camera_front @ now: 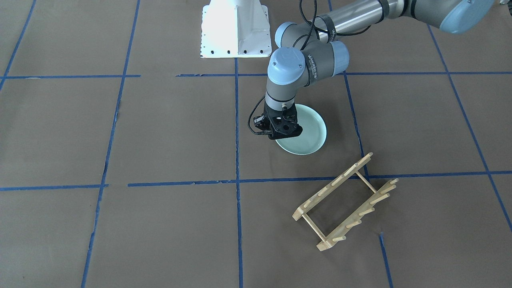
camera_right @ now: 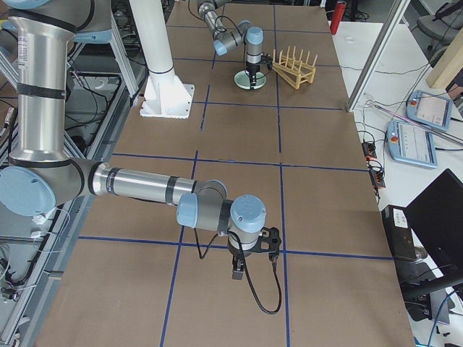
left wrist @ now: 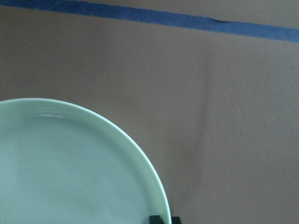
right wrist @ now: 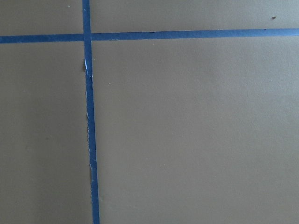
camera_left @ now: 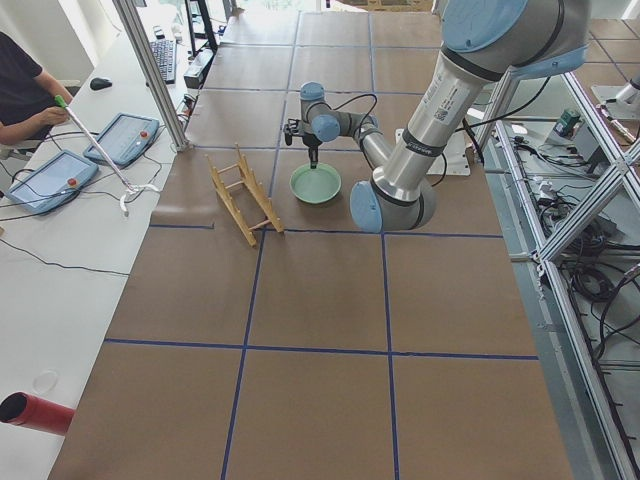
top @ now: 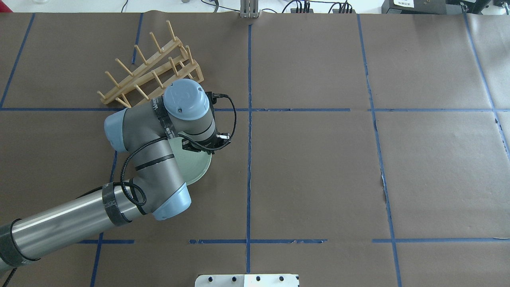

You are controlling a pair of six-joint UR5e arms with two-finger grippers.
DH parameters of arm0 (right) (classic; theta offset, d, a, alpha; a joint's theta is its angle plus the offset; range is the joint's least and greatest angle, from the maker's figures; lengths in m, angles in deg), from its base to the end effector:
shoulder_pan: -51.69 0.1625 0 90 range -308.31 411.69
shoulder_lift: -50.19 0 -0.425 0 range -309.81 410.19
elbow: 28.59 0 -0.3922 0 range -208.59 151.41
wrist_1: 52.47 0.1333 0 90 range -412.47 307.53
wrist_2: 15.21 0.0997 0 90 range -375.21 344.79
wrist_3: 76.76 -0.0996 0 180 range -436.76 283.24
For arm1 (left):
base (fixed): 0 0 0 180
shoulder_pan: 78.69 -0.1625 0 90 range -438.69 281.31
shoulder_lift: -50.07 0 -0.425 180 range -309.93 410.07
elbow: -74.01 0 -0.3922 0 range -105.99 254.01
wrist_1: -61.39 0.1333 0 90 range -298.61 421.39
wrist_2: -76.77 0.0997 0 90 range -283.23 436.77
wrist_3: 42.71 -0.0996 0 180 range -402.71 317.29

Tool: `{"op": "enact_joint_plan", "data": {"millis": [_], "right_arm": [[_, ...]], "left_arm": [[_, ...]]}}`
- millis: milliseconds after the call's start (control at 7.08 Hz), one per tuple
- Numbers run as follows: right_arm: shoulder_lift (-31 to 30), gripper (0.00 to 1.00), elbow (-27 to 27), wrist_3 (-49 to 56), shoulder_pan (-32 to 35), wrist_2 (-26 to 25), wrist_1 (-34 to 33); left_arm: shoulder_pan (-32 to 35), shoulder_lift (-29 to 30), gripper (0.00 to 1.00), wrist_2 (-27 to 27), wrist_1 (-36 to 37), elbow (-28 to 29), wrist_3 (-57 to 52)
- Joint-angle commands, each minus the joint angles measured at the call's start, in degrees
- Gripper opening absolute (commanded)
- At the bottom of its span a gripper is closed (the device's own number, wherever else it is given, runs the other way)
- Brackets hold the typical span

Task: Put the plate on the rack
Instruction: 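Close the left gripper on the plate rim, then lift the plate with the left gripper and tilt it upright above the rack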

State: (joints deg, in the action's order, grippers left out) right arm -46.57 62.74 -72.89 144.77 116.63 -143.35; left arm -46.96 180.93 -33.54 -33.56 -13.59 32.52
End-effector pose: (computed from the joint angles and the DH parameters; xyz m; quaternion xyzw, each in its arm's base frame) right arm 0.0899 -0.4271 0.7064 -0.0297 -0.3590 0.0132 0.9328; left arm 0.5620 -0.4636 0.2393 -0.0068 0.3991 -0.0704 0.9142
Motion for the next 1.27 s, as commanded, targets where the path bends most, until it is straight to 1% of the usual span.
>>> {"op": "enact_joint_plan", "data": {"millis": [0, 141, 282, 424, 565, 706, 847, 988, 1129], "right_arm": [[0.00, 1.00, 0.07, 0.00, 0.00, 0.00, 0.00], [0.00, 1.00, 0.07, 0.00, 0.00, 0.00, 0.00], [0.00, 1.00, -0.02, 0.00, 0.00, 0.00, 0.00], [0.00, 1.00, 0.07, 0.00, 0.00, 0.00, 0.00], [0.00, 1.00, -0.02, 0.00, 0.00, 0.00, 0.00], [0.00, 1.00, 0.07, 0.00, 0.00, 0.00, 0.00], [0.00, 1.00, -0.02, 0.00, 0.00, 0.00, 0.00], [0.00, 1.00, 0.07, 0.00, 0.00, 0.00, 0.00], [0.00, 1.00, -0.02, 0.00, 0.00, 0.00, 0.00]], "left_arm": [[2.28, 0.01, 0.00, -0.08, 3.43, -6.84, 3.40], [4.47, -0.08, 0.00, 0.10, 5.19, -13.24, 7.52], [8.23, 0.09, 0.00, -0.16, 4.69, -17.04, 12.00], [12.18, 0.10, 0.00, -0.17, -0.28, -19.86, 15.96], [15.53, -0.25, 0.00, -0.17, -8.50, -19.98, 20.78], [19.04, -2.26, 0.00, -0.17, -17.37, -19.46, 23.44], [22.73, -6.37, 0.00, -0.08, -29.56, -17.10, 25.64], [24.60, -7.37, 0.00, -0.08, -41.51, -12.47, 26.80], [26.36, -7.64, 0.00, -0.08, -48.77, -7.46, 28.72]]}}
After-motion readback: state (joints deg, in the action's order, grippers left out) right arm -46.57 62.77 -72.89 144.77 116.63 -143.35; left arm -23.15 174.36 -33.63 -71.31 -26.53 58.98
